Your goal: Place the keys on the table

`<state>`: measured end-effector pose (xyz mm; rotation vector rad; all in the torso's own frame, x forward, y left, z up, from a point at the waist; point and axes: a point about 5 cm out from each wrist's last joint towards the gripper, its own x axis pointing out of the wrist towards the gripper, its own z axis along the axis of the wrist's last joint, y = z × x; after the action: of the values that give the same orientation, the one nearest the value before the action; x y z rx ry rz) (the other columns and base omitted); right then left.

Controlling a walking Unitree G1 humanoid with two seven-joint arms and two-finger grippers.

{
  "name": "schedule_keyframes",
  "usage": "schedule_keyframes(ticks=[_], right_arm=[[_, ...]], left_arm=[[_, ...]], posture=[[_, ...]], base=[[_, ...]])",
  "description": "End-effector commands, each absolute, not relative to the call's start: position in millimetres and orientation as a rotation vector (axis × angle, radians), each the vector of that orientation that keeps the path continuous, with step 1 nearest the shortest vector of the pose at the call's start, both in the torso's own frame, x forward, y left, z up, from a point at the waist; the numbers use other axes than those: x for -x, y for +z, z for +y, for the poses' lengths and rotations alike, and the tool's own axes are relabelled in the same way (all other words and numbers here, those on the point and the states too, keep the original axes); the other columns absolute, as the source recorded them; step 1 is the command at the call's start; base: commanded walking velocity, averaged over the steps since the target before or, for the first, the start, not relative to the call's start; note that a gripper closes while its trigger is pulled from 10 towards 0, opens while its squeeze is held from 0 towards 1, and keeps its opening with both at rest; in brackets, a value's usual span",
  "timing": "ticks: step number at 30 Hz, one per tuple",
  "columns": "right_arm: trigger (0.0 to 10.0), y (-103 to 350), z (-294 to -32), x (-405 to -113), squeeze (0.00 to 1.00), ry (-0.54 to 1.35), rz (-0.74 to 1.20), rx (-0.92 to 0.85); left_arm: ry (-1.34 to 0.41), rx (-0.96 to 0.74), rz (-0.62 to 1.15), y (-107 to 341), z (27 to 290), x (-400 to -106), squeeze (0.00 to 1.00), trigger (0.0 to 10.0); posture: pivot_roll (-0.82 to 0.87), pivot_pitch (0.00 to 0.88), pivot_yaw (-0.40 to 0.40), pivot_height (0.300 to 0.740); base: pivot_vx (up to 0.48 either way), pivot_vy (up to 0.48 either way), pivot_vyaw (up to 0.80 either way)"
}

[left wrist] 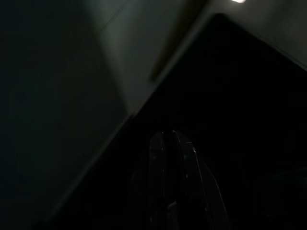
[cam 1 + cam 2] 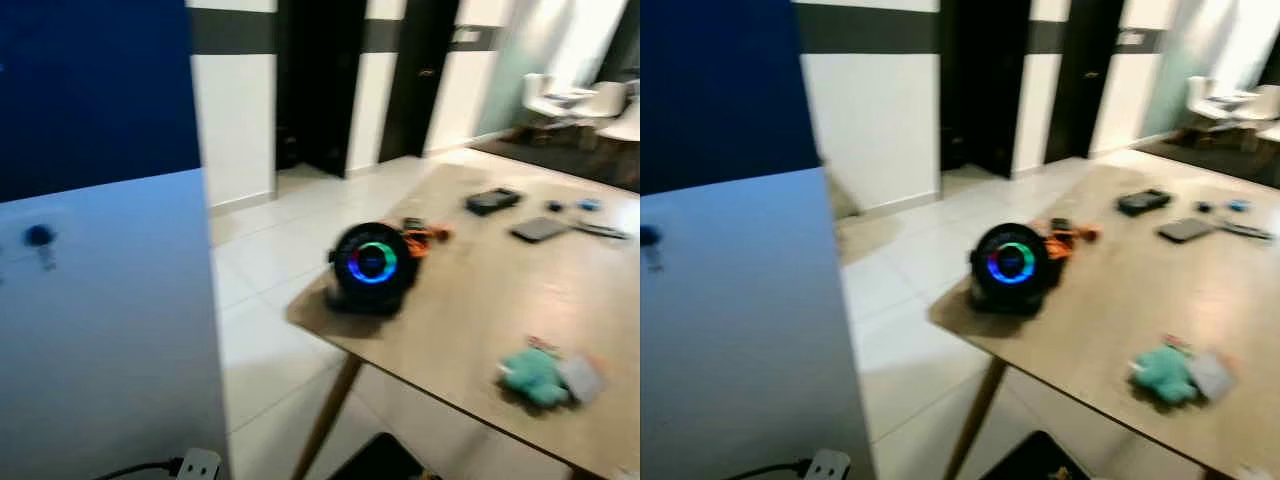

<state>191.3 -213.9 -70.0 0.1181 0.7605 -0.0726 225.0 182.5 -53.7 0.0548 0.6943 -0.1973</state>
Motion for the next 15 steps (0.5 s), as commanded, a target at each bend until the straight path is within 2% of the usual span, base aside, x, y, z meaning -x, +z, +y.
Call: schedule_keyframes(ticks=[1, 15], right_arm=[[10.0, -72.3, -218.8, -185.8, 0.0, -0.095, 0.781, -0.124], [10.0, -74.5, -219.5, -181.7, 0.0, -0.097, 0.8, -0.118]], left_arm=[[-0.191, -0.06, 0.701, -54.6, 184.0, -224.0, 0.0, 10.0], [-0.163, -0.049, 0.666, -52.7, 185.3, -225.0, 0.0, 10.0]], posture=[[0.03, 0.019, -0.016, 0.74], [0.03, 0.019, -0.012, 0.74]], base=[[0.0, 0.0, -0.8], [0.0, 0.0, -0.8]])
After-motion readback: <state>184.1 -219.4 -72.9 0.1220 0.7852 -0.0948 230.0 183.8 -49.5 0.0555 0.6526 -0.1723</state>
